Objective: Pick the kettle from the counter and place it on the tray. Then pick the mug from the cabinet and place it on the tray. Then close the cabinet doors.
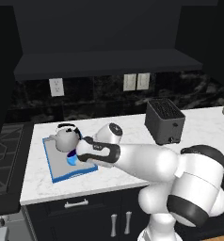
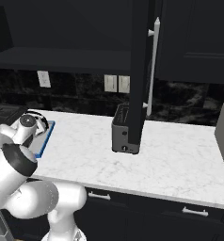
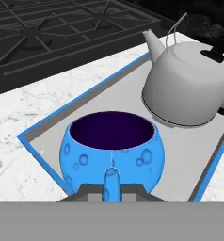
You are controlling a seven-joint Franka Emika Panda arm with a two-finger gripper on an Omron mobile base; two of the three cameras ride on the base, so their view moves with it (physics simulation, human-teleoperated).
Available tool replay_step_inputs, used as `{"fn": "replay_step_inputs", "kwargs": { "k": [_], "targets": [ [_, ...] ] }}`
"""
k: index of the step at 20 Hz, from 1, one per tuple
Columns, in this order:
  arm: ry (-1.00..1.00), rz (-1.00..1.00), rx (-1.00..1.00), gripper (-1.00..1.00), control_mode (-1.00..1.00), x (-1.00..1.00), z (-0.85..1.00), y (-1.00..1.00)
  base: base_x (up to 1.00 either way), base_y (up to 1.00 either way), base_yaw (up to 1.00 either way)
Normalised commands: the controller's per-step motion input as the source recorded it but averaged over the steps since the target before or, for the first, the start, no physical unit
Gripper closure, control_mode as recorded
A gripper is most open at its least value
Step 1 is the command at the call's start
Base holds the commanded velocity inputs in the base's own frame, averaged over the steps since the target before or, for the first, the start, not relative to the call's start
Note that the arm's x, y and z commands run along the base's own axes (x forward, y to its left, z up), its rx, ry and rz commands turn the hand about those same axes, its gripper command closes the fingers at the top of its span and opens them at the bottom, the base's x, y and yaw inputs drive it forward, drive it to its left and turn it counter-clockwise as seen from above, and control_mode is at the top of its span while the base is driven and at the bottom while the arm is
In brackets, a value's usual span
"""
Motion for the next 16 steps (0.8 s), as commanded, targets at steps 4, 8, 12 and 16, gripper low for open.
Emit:
{"fn": "replay_step_inputs", "kwargs": {
  "k": [4,8,12,16],
  "targets": [
    [0.03,0.01,0.00,1.00,-1.00,0.13,-0.17,0.09,0.00,0.00,0.00],
    [0.03,0.00,0.00,1.00,-1.00,0.08,-0.18,0.13,0.00,0.00,0.00],
    [0.00,0.00,0.00,1.00,-1.00,0.24,-0.07,0.09,0.00,0.00,0.00],
    [0.01,0.00,0.00,1.00,-1.00,0.29,-0.12,0.05,0.00,0.00,0.00]
  ]
}}
